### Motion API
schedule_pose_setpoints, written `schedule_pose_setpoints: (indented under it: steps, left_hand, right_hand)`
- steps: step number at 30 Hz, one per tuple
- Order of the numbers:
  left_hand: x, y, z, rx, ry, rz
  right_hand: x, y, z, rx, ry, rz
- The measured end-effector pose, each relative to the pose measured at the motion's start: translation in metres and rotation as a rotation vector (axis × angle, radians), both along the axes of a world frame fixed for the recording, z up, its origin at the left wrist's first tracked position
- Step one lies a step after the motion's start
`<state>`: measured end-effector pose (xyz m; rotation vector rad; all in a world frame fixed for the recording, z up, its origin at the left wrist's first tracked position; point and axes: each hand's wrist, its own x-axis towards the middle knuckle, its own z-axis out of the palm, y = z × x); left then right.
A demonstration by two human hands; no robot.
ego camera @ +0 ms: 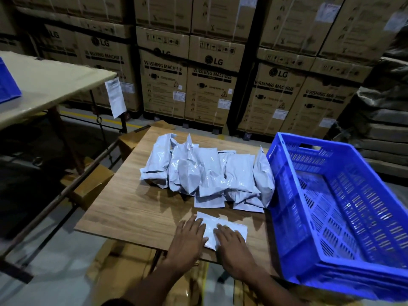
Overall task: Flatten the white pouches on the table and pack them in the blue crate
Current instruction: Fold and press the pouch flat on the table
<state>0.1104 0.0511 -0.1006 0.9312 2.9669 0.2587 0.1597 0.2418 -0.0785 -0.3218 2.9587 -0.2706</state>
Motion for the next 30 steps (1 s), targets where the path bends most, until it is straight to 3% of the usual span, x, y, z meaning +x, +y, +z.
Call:
schedule_pose_setpoints:
  steps: [5, 7, 11, 15, 17, 21, 25, 30]
  left_hand:
    - [-0.019, 0.008, -0.001, -0.042, -0.029, -0.105]
    - [-0.017, 0.007, -0.006, -0.055, -0.031, -0.112]
    - [-0.008, 0.004, -0.012, -0.059, -0.072, -0.067]
    - [-0.006, 0.007, -0.005, -0.067, -0.099, 0.002]
    - [-0.005, 0.009, 0.004, -0.084, -0.201, -0.016]
    - [-0.003, 0.009, 0.009, -0.079, -0.224, 0.013]
    - [-0.004, 0.006, -0.002, -0.137, -0.181, 0.045]
    - [0.0, 0.001, -0.017, -0.071, -0.097, 0.045]
  right_hand:
    - [-0.003, -0.001, 0.005, 0.085, -0.069, -0.014]
    - [-0.002, -0.002, 0.007, 0.028, -0.093, -0.045]
    - [-0.001, 0.001, 0.0, 0.005, -0.177, -0.028]
    - [-0.006, -0.002, 0.007, -0.064, -0.187, -0.144]
    - [-0.006, -0.009, 0.012, -0.036, -0.224, -0.174]
    - [-0.006, -0.013, 0.011, 0.015, -0.224, -0.227]
    - [0.007, -0.002, 0.004, 0.034, -0.171, -0.261]
    - [0.018, 0.01, -0.004, 0.081, -0.138, -0.242]
